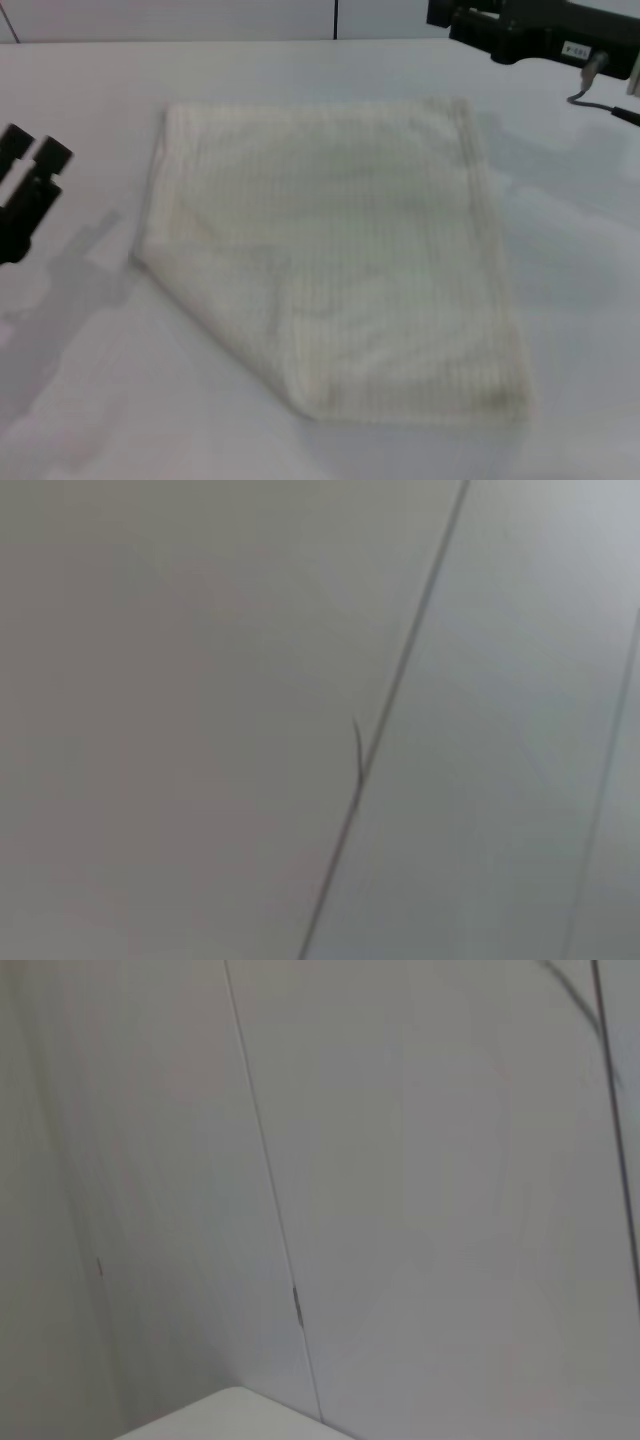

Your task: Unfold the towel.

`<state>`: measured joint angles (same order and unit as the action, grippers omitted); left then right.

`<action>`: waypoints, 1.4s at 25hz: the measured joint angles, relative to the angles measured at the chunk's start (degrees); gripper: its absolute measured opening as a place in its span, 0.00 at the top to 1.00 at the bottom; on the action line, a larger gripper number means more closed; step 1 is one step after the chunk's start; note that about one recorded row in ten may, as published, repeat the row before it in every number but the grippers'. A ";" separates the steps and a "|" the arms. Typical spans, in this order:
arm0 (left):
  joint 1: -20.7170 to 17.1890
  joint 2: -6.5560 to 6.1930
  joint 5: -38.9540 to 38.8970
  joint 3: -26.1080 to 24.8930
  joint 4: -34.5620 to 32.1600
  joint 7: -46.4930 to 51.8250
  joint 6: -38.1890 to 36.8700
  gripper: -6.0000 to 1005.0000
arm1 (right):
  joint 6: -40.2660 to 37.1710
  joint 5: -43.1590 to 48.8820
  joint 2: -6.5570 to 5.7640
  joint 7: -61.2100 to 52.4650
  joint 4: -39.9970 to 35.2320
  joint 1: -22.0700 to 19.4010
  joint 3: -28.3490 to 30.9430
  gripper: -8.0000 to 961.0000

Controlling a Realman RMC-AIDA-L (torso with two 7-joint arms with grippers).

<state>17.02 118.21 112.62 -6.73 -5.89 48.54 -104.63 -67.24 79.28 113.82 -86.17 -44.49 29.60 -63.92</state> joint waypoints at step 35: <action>6.75 -0.23 -0.82 8.72 -6.54 1.29 8.20 0.37 | -15.77 54.68 -3.55 -40.57 -6.15 16.23 10.31 0.63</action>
<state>23.77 117.98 111.80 1.99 -12.42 49.84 -96.43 -83.00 133.96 110.27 -126.74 -50.65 45.83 -53.61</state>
